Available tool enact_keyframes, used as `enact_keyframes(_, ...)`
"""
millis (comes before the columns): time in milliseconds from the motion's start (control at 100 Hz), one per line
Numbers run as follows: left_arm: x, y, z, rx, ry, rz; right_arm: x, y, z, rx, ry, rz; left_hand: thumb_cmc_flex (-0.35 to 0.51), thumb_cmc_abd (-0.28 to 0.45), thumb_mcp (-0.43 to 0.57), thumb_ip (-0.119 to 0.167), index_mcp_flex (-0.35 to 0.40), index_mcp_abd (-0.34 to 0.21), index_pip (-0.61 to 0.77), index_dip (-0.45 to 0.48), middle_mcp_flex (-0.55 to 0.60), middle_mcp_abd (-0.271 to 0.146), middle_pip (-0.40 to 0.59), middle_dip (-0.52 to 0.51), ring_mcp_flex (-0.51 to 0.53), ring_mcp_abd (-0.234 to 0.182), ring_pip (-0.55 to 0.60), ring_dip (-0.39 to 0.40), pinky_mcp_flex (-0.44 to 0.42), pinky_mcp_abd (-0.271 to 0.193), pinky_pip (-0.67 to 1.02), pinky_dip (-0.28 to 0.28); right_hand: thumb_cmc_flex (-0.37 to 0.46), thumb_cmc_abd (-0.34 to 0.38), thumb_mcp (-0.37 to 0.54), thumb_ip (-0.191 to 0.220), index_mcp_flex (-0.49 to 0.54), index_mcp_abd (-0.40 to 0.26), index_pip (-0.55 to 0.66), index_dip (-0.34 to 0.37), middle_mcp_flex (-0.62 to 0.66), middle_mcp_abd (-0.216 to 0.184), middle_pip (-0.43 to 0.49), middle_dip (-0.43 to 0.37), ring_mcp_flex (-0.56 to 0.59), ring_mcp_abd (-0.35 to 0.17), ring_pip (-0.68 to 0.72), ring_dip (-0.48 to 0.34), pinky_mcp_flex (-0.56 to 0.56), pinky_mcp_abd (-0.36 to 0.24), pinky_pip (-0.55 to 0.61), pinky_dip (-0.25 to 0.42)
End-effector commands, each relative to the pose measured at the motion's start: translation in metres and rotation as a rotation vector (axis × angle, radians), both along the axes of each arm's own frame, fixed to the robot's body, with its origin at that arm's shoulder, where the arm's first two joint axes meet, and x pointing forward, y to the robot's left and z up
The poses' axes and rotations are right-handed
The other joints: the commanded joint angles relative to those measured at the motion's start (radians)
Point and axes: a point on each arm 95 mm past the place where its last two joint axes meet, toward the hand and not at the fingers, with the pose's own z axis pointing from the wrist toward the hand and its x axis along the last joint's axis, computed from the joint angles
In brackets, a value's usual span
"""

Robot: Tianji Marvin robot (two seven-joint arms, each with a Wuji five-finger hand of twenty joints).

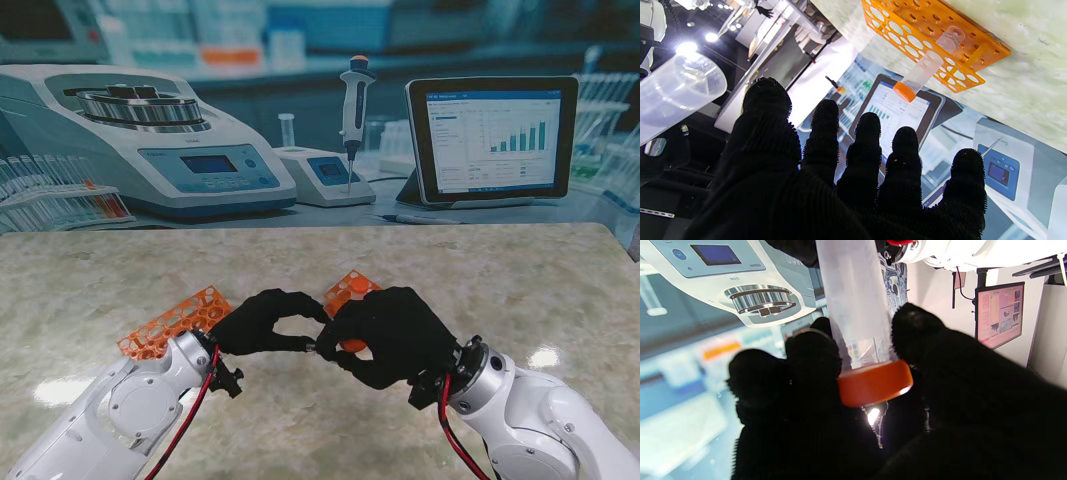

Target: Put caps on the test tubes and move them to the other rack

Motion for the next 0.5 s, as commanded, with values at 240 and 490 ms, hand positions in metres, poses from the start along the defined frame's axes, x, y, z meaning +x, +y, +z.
enact_keyframes(240,-0.001,0.006,0.002,0.003,-0.014,0.013,0.006,-0.011,-0.011,-0.046,0.053,-0.059,0.000,0.030,0.011,-0.011,-0.006,-0.034,-0.026,-0.015,-0.048,0.005,-0.030,-0.039,-0.054,0.002,-0.039,-0.044,-0.026,-0.014,-0.107,-0.063,0.154,0.145,0.269,0.156,0.103,-0.075,0.104,0.048,0.133,-0.286,0.172,0.040,-0.007,-0.035,0.014,0.007,0.018,-0.019,0.014,0.020)
enact_keyframes(490,-0.002,0.009,0.003,0.002,-0.027,0.018,0.020,-0.019,-0.023,-0.084,0.101,-0.115,0.002,0.029,0.010,-0.011,-0.004,-0.034,-0.022,-0.015,-0.046,0.003,-0.026,-0.042,-0.053,-0.003,-0.036,-0.050,-0.022,-0.015,-0.122,-0.067,0.154,0.144,0.270,0.157,0.105,-0.073,0.101,0.046,0.133,-0.286,0.172,0.041,-0.007,-0.032,0.015,0.008,0.018,-0.017,0.013,0.022)
